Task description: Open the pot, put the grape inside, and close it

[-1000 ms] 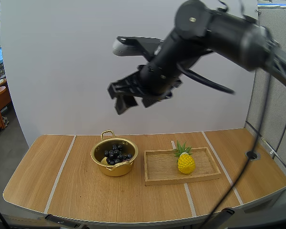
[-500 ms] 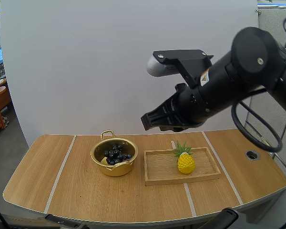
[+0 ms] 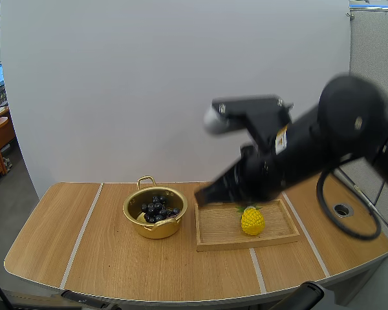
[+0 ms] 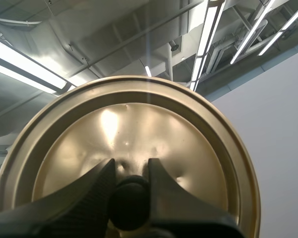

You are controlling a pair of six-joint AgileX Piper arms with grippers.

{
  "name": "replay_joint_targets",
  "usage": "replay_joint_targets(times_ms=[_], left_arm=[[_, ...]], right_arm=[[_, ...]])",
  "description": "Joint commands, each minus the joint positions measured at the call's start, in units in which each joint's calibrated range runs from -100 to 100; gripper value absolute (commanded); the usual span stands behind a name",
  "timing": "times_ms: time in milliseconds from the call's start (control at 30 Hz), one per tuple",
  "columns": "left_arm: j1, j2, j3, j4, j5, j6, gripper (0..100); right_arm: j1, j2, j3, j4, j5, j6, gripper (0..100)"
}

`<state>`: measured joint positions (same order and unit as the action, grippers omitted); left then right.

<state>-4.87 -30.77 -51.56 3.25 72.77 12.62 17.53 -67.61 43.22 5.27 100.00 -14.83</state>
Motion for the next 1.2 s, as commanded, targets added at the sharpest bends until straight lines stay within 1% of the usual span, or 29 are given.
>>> replay_joint_targets(times_ms=[0,133,300,433,1033,1100,1167], left_arm=[[-0.09,-0.4,-0.2,0.6,-1.9,-0.6,0],[-0.09,-0.4,-0.2,0.6,-1.9,-0.6,0],[-0.09,-0.4,-0.2,0.6,-1.9,-0.6,0],[-0.09,-0.4,-0.2,0.6,-1.9,-0.6,0],[-0.09,-0.3,-0.2,0.5,-2.2,-0.6,0],[-0.09,-0.3,-0.2,0.5,-0.5,-0.6,0],[-0.09,-0.5,-0.2,0.7,3.8,-0.6,0]], right_arm=[[-0.1,-5.9,10.7,0.5,0.0,0.3,0],[-0.4,-10.0,10.7,0.4,0.0,0.3,0],[-2.9,-15.1,10.7,0.4,0.0,0.3,0],[-4.2,-16.5,10.7,1.8,0.0,0.3,0],[-4.3,-16.6,10.7,1.4,0.0,0.3,0],[-4.3,-16.6,10.7,1.4,0.0,0.3,0],[-4.3,-16.6,10.7,1.4,0.0,0.3,0]])
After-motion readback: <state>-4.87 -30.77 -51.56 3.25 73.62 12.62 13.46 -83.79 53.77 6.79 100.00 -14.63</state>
